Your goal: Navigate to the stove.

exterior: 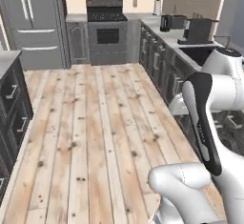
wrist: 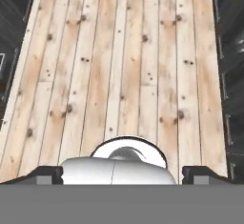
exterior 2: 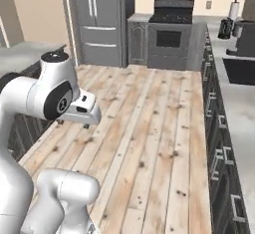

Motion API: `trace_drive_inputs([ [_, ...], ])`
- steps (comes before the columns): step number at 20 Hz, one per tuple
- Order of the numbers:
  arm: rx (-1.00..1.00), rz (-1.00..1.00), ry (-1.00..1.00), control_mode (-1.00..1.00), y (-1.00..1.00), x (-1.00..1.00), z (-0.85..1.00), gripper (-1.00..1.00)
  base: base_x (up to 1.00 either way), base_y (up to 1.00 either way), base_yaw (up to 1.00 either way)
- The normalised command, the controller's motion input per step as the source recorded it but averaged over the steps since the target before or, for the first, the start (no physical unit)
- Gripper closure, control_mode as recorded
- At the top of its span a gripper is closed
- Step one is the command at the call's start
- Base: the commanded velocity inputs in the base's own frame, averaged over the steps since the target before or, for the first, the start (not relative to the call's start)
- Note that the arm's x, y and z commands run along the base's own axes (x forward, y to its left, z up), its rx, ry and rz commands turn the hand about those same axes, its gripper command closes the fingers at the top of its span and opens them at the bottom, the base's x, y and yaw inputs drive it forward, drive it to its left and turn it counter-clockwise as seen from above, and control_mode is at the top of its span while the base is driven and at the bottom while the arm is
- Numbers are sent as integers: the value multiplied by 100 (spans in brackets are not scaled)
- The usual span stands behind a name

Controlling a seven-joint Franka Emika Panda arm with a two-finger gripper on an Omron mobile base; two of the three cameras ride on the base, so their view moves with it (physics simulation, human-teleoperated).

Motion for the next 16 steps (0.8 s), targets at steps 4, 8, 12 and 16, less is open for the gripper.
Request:
trace_drive_inputs([
  [4,0,0,0,100,0,0,0,-100,0,3,100],
  [8,0,0,0,100,0,0,0,-100,0,2,100],
  [12,0,0,0,100,0,0,0,-100,2,-58,47],
  [16,0,0,0,100,0,0,0,-100,34,-100,-1],
])
